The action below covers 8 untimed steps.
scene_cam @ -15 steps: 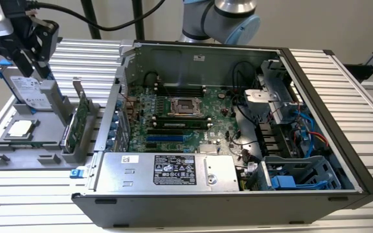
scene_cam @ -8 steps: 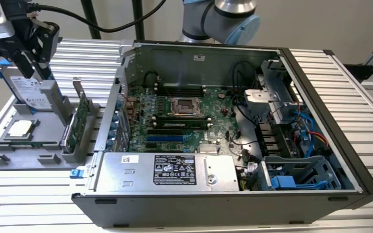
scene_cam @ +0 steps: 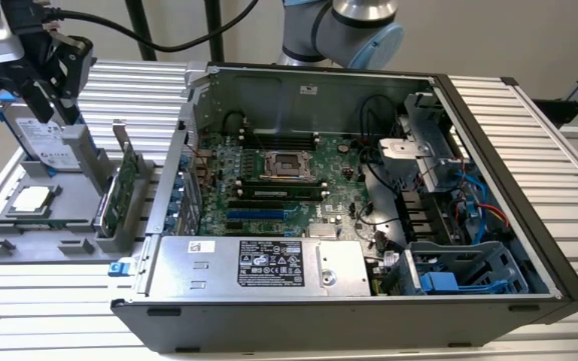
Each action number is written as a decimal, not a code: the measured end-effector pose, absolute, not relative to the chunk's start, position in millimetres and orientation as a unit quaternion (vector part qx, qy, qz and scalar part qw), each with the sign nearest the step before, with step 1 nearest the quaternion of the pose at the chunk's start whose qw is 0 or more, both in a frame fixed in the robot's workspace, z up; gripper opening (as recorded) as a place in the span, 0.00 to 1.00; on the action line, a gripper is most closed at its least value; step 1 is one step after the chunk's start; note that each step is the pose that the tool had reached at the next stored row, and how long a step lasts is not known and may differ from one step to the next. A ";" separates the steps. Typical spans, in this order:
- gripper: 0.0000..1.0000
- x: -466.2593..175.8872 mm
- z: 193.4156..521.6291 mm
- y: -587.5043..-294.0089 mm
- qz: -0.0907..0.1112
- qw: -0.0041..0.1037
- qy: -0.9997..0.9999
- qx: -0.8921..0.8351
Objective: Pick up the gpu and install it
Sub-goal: 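Pick up the gpu and move the gpu toward the slot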
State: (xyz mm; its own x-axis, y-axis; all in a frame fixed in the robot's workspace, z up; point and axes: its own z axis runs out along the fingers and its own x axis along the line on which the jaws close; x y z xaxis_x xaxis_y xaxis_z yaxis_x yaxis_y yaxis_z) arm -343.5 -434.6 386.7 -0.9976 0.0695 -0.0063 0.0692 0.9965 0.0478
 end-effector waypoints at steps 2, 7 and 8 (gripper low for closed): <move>1.00 -343.6 386.4 -434.5 0.024 0.004 0.999 0.035; 1.00 -343.7 384.7 -434.5 0.024 0.004 0.999 0.035; 1.00 -343.7 384.2 -434.5 0.024 0.004 0.999 0.035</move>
